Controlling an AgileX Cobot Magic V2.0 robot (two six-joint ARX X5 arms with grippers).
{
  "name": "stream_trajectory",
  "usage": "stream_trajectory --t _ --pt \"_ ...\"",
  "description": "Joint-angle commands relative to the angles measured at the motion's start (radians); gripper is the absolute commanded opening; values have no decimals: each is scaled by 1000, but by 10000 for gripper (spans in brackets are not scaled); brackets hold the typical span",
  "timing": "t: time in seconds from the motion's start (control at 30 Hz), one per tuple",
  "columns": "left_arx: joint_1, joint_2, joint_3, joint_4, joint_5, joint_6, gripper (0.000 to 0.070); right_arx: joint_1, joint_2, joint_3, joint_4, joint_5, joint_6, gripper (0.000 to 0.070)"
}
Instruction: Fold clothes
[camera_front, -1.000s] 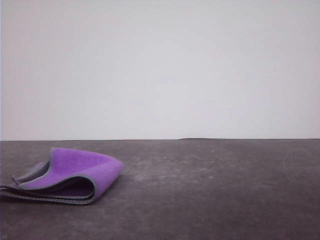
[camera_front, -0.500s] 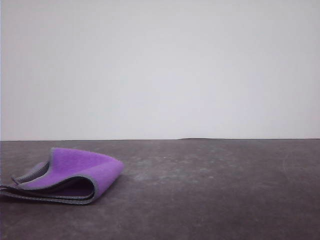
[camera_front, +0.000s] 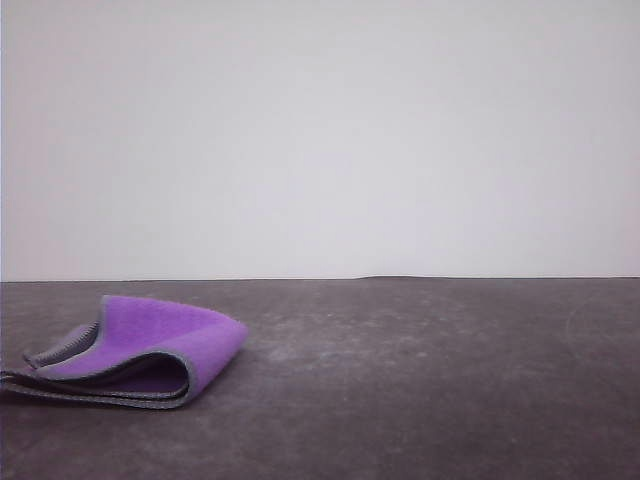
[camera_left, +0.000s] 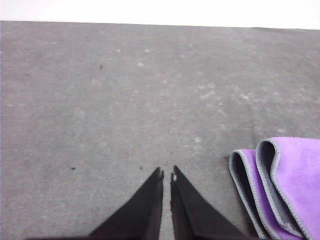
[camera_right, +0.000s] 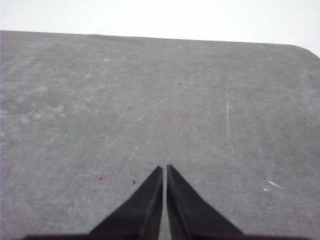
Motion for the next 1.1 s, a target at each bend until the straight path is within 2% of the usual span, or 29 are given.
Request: stream_trajectory --t 0.0,1.07 --pt "-2 -1 -18 -10 -3 -3 17 -1 0 -8 11 4 11 7" --pt "-2 -1 -18 -10 -3 -3 17 -1 0 -8 11 4 11 7"
